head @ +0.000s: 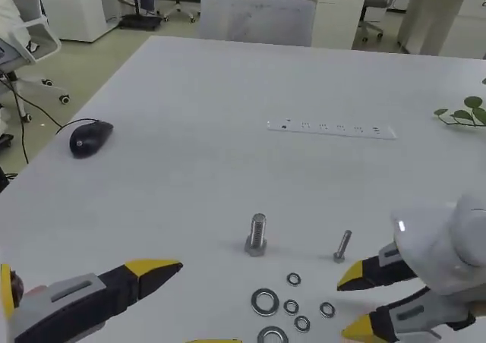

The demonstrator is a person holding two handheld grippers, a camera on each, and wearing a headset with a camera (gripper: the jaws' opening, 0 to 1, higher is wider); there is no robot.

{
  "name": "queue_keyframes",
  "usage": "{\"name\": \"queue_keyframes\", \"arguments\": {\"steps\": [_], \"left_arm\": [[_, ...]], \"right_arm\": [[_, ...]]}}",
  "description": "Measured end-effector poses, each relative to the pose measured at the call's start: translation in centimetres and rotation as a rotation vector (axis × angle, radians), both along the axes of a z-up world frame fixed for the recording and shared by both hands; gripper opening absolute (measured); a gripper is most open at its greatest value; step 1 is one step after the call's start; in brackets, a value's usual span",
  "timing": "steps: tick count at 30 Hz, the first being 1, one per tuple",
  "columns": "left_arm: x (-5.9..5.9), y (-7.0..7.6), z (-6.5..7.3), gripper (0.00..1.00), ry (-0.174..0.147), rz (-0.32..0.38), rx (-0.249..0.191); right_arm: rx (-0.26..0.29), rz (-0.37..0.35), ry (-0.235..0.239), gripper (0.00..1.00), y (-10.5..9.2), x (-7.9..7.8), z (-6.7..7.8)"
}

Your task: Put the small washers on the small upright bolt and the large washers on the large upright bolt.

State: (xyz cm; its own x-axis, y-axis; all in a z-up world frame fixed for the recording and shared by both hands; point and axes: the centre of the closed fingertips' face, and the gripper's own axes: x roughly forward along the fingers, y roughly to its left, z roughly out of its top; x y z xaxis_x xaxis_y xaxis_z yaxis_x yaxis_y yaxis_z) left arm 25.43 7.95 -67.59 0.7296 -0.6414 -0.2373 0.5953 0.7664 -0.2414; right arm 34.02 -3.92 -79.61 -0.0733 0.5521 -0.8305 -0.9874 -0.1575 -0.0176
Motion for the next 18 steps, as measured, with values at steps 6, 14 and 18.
{"name": "queue_keyframes", "arguments": {"steps": [6, 14, 18], "left_arm": [[0.2, 0.2, 0.0, 0.56, -0.004, 0.008, -0.007], [0.4, 0.5, -0.1, 0.56, -0.004, 0.022, -0.014], [0.5, 0.6, -0.2, 0.56, -0.004, 0.028, -0.015]], "right_arm": [[-0.087, 0.066, -0.009, 0.32, 0.3, 0.5, -1.3], [-0.170, 0.136, -0.028, 0.30, 0.3, 0.7, -2.5], [-0.193, 0.167, -0.036, 0.27, 0.5, 0.7, -2.8]]}}
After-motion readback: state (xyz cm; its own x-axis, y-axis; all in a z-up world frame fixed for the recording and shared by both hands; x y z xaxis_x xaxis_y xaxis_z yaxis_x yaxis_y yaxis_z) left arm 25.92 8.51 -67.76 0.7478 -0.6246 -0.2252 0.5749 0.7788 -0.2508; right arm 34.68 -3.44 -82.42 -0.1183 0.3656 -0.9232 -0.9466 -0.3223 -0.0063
